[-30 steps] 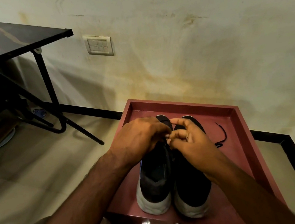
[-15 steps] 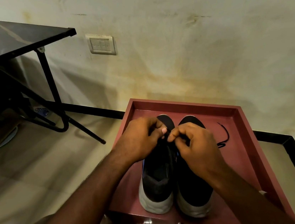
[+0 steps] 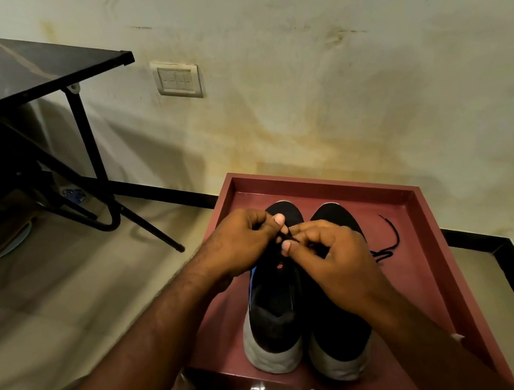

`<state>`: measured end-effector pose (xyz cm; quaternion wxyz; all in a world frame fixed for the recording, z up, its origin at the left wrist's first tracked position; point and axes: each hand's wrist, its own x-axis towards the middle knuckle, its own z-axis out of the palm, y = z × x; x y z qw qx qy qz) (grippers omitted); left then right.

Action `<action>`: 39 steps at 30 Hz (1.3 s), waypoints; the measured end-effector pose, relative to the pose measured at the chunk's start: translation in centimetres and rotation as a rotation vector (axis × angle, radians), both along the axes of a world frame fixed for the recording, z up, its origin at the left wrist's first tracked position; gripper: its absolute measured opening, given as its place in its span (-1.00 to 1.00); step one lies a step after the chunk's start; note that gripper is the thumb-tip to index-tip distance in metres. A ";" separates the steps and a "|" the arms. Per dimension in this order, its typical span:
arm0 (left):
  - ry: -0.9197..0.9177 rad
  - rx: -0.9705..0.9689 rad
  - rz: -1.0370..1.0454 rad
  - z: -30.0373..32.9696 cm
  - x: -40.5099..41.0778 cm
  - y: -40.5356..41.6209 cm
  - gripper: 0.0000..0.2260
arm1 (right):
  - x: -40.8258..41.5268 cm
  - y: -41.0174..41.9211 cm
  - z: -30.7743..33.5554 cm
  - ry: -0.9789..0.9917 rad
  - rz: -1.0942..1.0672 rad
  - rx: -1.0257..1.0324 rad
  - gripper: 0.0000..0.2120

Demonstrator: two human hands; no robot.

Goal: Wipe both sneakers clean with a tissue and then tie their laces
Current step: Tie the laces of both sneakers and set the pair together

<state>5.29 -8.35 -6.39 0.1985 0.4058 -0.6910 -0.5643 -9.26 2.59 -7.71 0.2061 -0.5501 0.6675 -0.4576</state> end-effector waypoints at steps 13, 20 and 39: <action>-0.255 -0.275 0.096 0.4 0.0 0.0 -0.69 | -14.2 4.9 3.7 0.227 -0.768 0.144 -0.81; -0.056 -0.014 0.027 0.9 -1.2 0.8 -0.65 | -3.8 2.9 -0.2 0.365 0.101 0.009 -0.42; -0.375 -0.291 -0.039 1.7 4.1 -2.7 -0.67 | -6.7 2.7 0.7 -0.143 -0.048 0.116 -0.68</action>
